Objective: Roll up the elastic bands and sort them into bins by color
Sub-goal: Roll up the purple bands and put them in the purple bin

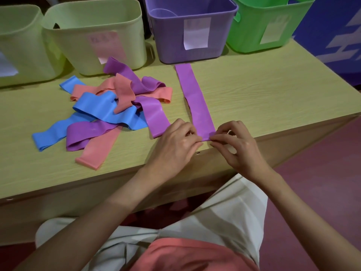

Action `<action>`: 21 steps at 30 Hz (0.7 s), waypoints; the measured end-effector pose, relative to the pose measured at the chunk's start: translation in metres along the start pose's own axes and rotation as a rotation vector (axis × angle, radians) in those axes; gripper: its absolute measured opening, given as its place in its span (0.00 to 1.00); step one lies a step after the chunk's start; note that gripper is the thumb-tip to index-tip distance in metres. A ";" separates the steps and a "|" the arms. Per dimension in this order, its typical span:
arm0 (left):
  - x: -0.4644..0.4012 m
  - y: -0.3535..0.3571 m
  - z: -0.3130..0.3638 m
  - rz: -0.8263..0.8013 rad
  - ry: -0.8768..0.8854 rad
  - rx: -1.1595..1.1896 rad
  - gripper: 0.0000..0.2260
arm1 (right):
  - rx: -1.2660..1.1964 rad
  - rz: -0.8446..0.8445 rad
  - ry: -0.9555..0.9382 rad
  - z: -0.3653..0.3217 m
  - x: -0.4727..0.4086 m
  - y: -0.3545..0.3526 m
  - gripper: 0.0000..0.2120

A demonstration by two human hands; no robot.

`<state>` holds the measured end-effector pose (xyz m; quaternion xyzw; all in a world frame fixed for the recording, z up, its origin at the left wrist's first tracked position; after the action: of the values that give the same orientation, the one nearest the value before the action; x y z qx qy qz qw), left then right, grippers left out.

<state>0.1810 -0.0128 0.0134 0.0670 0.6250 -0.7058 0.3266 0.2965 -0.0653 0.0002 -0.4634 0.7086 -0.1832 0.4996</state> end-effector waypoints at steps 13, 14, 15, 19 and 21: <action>0.009 0.001 0.002 -0.061 0.000 -0.207 0.10 | 0.033 0.002 0.068 0.006 -0.007 0.009 0.08; 0.011 0.001 0.002 -0.091 -0.011 -0.231 0.12 | 0.054 0.002 0.085 0.006 -0.006 0.009 0.08; 0.013 0.002 0.002 -0.121 -0.021 -0.255 0.14 | 0.070 0.007 0.102 0.006 -0.006 0.009 0.08; 0.016 0.003 0.001 -0.167 -0.053 -0.300 0.16 | 0.073 0.056 0.098 0.004 -0.008 0.007 0.06; 0.015 0.003 0.001 -0.170 -0.060 -0.317 0.16 | 0.061 0.045 0.063 0.000 -0.009 0.009 0.03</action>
<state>0.1713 -0.0194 0.0035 -0.0594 0.7218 -0.6253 0.2905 0.2929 -0.0531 -0.0011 -0.4258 0.7285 -0.2078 0.4948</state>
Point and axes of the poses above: each hand's wrist, its own x-axis away from the middle knuckle, its own y-axis out of the palm, z = x × y, the point moved 9 cm from there along -x, towards the middle knuckle, and after that the axes turned 6 degrees about y, right-handed, at the moved point
